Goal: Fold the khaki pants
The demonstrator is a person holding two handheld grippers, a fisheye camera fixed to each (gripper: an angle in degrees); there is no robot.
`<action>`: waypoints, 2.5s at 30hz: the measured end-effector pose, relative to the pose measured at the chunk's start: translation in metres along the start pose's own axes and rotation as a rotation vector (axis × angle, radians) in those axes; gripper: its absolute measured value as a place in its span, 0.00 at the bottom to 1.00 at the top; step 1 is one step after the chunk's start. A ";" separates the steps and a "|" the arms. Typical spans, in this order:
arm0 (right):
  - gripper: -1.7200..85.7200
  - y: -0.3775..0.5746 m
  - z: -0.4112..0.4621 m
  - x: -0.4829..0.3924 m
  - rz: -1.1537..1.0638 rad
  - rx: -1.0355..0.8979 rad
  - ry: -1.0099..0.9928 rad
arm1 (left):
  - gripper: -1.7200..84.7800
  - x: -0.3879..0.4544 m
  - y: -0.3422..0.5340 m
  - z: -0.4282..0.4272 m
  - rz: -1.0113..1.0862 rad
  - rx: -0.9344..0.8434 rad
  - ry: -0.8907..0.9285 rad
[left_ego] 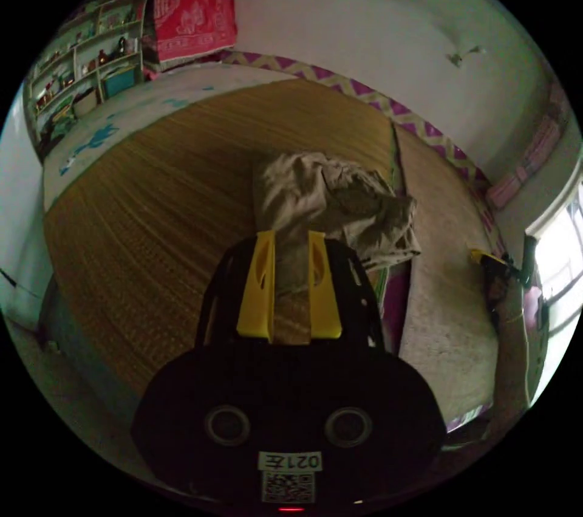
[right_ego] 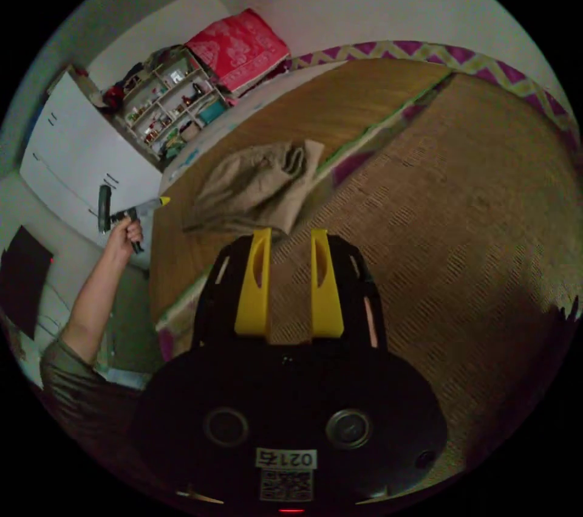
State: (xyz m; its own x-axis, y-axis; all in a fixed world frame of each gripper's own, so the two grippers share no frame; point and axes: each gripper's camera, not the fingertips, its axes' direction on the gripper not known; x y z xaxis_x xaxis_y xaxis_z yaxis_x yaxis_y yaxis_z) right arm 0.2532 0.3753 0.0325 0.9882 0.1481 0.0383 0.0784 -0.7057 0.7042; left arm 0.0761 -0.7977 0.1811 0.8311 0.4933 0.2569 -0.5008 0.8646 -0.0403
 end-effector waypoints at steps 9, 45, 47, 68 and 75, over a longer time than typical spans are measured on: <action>0.14 0.280 -0.048 -0.005 -0.256 -0.089 0.681 | 0.09 0.173 0.146 0.027 0.522 -0.065 0.193; 0.32 0.468 -0.215 0.080 0.484 0.026 0.695 | 0.26 0.309 0.308 0.150 0.471 -0.164 0.033; 0.32 0.467 -0.221 0.079 0.484 0.026 0.695 | 0.26 0.307 0.310 0.154 0.470 -0.164 0.033; 0.32 0.449 -0.263 0.065 0.484 0.026 0.695 | 0.26 0.292 0.320 0.184 0.471 -0.163 0.031; 0.32 0.443 -0.273 0.060 0.484 0.026 0.695 | 0.26 0.288 0.321 0.191 0.471 -0.163 0.030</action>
State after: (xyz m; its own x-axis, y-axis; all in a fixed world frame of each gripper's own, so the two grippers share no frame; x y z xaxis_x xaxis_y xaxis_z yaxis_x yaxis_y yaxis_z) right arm 0.3118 0.2609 0.5400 0.6092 0.2116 0.7643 -0.3211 -0.8154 0.4817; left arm 0.1086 -0.3967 0.4260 0.5314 0.8343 0.1464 -0.7812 0.5496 -0.2962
